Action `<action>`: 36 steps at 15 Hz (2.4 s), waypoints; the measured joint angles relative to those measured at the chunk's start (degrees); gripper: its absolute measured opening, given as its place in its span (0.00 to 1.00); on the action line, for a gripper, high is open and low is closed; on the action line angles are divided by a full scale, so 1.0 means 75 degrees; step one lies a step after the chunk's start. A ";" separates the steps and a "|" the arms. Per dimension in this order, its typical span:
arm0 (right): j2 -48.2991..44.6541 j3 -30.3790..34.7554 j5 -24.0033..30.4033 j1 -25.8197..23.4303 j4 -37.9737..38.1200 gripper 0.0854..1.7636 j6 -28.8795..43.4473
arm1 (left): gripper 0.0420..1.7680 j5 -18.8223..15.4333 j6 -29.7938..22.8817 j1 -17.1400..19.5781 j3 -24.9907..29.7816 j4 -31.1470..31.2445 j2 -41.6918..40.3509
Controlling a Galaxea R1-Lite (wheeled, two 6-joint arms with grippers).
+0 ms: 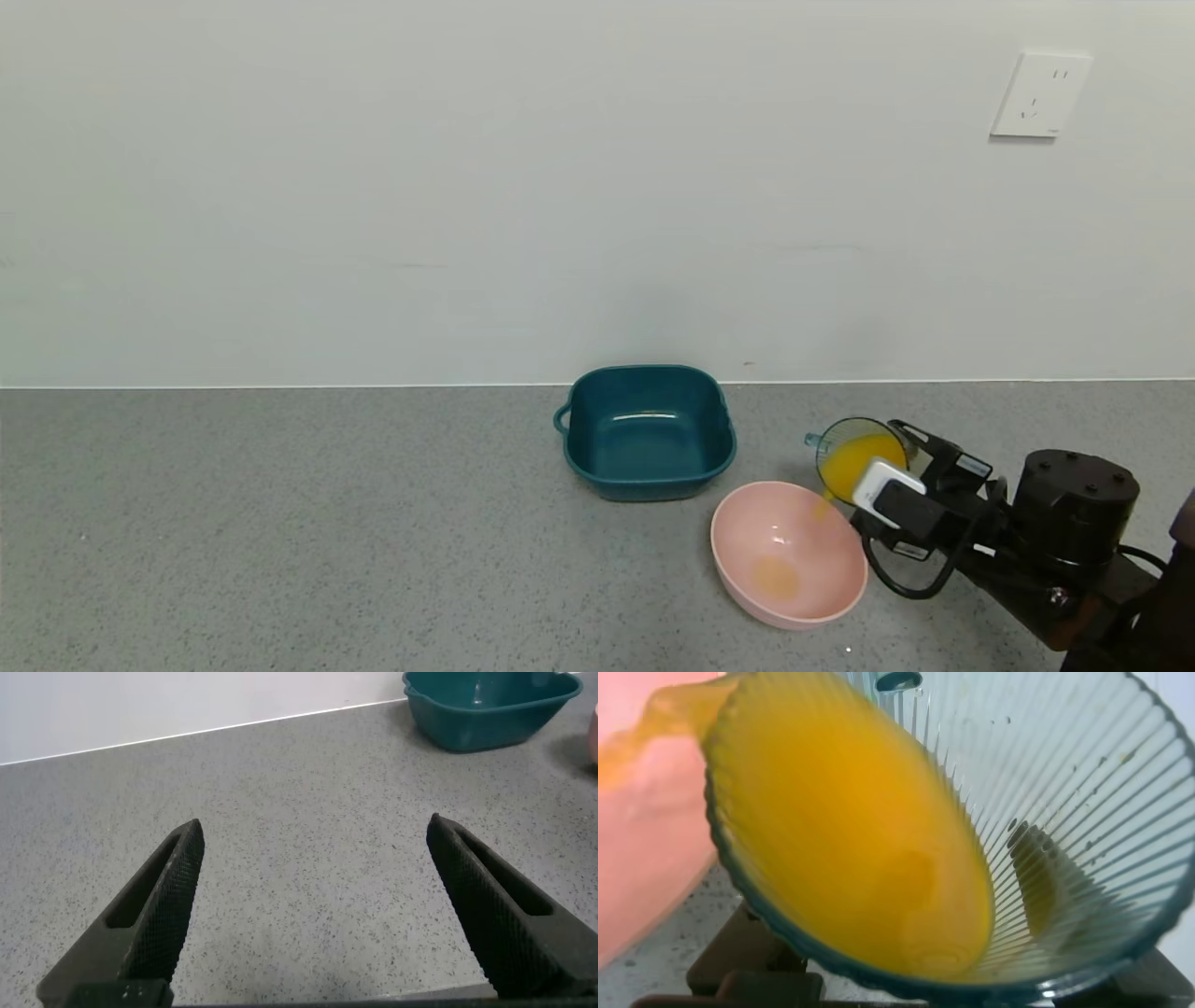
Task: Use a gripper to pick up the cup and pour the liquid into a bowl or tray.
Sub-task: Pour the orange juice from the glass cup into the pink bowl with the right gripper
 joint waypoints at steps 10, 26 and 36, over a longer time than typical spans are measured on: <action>0.0000 -0.0245 -0.0003 -0.0029 0.0002 0.75 -0.1209 | 0.97 0.0000 0.0000 0.0000 0.0000 -0.0003 0.0000; -0.0107 -0.0245 -0.0015 -0.0044 0.0000 0.75 -0.2191 | 0.97 0.0000 0.0000 0.0000 0.0000 0.0000 0.0000; -0.0161 -0.0187 -0.0089 0.0317 -0.0010 0.75 -0.2812 | 0.97 0.0000 0.0000 0.0000 0.0000 0.0000 0.0000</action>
